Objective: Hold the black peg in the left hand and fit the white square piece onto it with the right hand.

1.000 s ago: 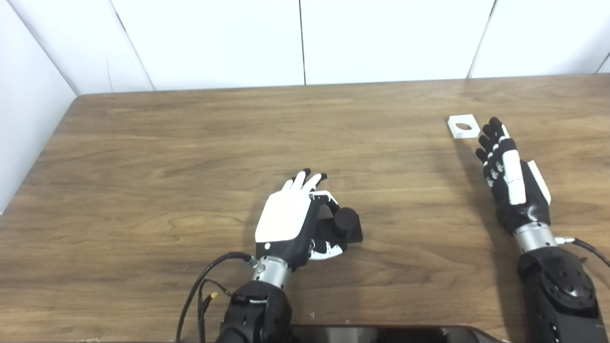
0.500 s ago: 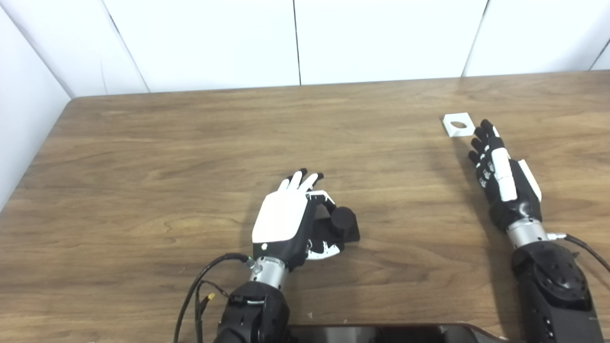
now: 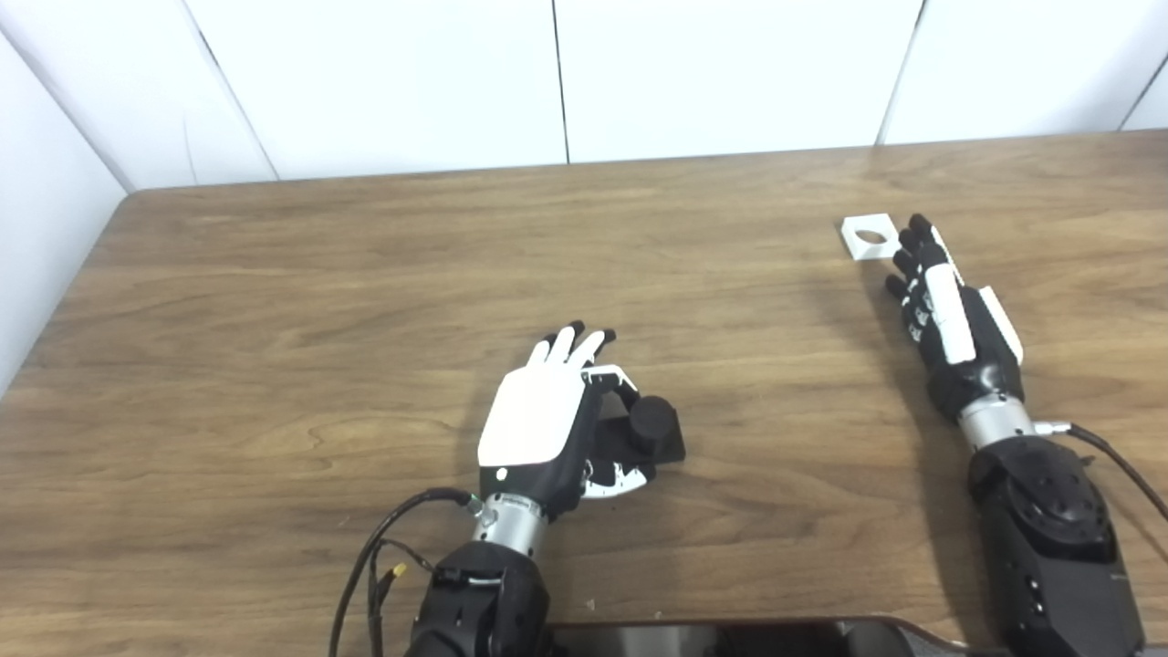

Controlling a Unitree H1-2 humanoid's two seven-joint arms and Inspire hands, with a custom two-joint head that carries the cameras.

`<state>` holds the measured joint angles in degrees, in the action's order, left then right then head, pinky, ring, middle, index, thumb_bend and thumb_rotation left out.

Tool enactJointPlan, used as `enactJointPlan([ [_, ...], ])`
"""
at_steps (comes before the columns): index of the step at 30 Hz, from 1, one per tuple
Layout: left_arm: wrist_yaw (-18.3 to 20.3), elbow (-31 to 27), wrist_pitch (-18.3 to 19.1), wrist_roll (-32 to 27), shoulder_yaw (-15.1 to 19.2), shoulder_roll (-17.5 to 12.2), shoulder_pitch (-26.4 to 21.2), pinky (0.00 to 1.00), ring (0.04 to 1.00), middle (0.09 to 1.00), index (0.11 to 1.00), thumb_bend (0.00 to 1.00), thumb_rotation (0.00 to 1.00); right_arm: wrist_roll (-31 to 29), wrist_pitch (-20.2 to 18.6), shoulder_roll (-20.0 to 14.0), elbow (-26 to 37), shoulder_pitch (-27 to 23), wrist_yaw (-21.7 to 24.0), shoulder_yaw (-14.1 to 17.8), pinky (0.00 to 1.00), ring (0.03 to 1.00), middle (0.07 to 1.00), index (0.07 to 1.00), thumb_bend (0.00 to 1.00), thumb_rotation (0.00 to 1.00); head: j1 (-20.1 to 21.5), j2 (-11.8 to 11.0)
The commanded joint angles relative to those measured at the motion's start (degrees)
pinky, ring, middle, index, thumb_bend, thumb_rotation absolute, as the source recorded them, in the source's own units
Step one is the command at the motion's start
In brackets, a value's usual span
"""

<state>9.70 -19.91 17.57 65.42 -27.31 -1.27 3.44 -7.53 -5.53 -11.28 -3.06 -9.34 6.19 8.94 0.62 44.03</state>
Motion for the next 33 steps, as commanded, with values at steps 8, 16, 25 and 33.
enactJointPlan([
  [8,1.1,2.5,0.1,0.8,-0.2,-0.2,0.5,0.99,1.000,0.936,0.495,0.51,0.06,-2.2,0.6,-1.5,-0.2,-5.1,0.5,1.1,1.00,1.000,1.000,1.000,0.67,0.91,0.1,-0.4],
  [16,0.2,3.4,0.0,0.4,0.1,-0.1,0.6,1.00,1.000,0.940,0.495,0.51,0.06,-2.7,0.5,-2.7,0.1,-6.7,0.5,1.2,1.00,1.000,1.000,1.000,0.66,0.93,0.2,-0.9],
  [25,-0.7,4.3,-0.2,0.3,0.2,0.1,0.3,1.00,1.000,0.939,0.495,0.51,0.06,-1.7,-1.2,-4.5,0.7,-8.9,0.1,1.5,1.00,1.000,1.000,1.000,0.66,0.93,0.2,-1.3],
  [33,-1.4,4.6,-0.1,0.1,0.2,0.3,0.4,1.00,1.000,0.939,0.495,0.51,0.06,2.6,-1.4,-9.0,-2.5,-12.2,0.5,-0.1,1.00,1.000,1.000,1.000,0.65,0.91,0.1,-1.6],
])
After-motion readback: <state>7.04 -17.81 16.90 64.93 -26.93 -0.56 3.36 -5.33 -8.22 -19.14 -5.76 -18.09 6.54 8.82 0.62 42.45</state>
